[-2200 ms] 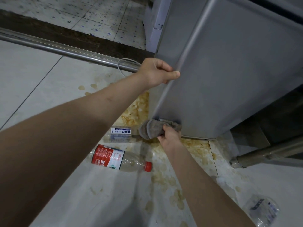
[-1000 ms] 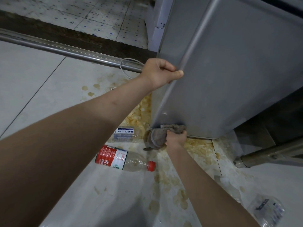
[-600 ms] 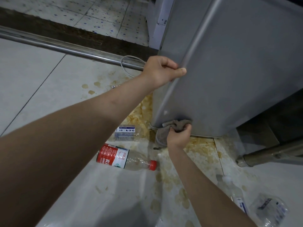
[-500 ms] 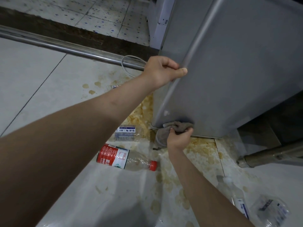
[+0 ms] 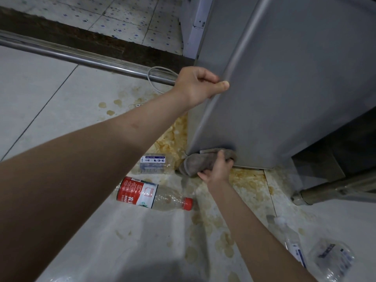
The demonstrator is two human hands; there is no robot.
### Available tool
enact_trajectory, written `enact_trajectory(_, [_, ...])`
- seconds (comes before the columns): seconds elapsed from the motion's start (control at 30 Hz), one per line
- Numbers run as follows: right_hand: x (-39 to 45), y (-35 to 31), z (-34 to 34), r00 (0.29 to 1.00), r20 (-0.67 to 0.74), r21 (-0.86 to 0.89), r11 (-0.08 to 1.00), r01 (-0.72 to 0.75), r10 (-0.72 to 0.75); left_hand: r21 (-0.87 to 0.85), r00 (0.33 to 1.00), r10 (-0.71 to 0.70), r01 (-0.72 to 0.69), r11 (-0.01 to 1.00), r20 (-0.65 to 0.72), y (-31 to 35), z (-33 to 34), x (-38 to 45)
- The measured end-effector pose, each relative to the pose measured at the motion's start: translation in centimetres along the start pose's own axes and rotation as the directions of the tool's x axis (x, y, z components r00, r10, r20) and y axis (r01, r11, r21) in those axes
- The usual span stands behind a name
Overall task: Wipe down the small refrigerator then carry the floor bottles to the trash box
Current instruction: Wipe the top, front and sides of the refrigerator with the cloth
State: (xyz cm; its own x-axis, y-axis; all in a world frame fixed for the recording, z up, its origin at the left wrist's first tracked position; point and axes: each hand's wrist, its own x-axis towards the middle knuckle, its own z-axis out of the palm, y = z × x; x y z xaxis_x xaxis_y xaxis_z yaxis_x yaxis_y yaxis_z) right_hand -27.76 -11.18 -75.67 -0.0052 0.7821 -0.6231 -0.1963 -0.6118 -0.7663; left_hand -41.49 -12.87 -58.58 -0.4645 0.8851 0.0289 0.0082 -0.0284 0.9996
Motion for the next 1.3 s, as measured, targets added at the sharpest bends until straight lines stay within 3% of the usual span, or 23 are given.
enact_trajectory(0.1, [-0.3,-1.4,-0.5,0.98,0.136,0.327,0.927,-0.184,0.147,-0.005,1.0,-0.006,0.006,1.0,-0.002,0.1,0.1,-0.1])
enact_trajectory(0.2, [-0.6,-2.3,-0.7,0.974,0.151,0.357,0.909,-0.215,0.171,-0.012,1.0,-0.013,0.013,1.0,-0.005,0.2,0.1,-0.3])
enact_trajectory(0.33, [-0.9,-2.2,0.0,0.996,0.079,0.17,0.984,-0.055,0.042,-0.021,1.0,-0.015,0.014,1.0,-0.012,0.3,0.1,-0.4])
enact_trajectory(0.43, [-1.0,-1.3,0.3,0.986,-0.052,-0.06,0.986,0.158,-0.161,-0.021,1.0,-0.017,0.017,1.0,-0.014,0.3,0.1,-0.4])
enact_trajectory(0.5, [-0.7,-0.4,0.2,0.914,-0.077,-0.309,0.881,0.357,-0.397,-0.018,1.0,-0.02,0.02,1.0,-0.016,0.3,0.1,-0.4])
enact_trajectory(0.6, [-0.1,0.5,-0.1,0.796,-0.013,-0.572,0.657,0.491,-0.605,-0.018,1.0,-0.018,0.017,1.0,-0.025,0.3,0.1,-0.4])
enact_trajectory(0.67, [0.4,0.5,-0.5,0.756,0.023,-0.634,0.576,0.517,-0.654,-0.02,0.999,-0.018,0.017,1.0,-0.027,0.2,0.1,-0.4])
enact_trajectory(0.8, [1.6,0.9,-1.2,0.776,0.052,-0.738,0.499,0.454,-0.628,-0.031,1.0,-0.013,0.013,0.999,-0.028,0.2,0.1,-0.5])
enact_trajectory(0.9, [1.4,1.0,-1.2,0.748,-0.025,-0.731,0.522,0.439,-0.663,-0.027,1.0,-0.013,0.012,1.0,-0.026,0.2,0.1,-0.5])
enact_trajectory(1.07, [1.2,-0.3,-2.7,0.665,0.1,-0.751,0.382,0.538,-0.74,-0.03,0.999,-0.016,0.015,0.999,-0.027,0.1,0.0,-0.4])
enact_trajectory(1.3, [2.3,-1.3,-4.1,0.692,-0.044,-0.744,0.486,0.459,-0.721,-0.011,0.999,-0.02,0.019,1.0,-0.034,0.0,0.2,-0.4])
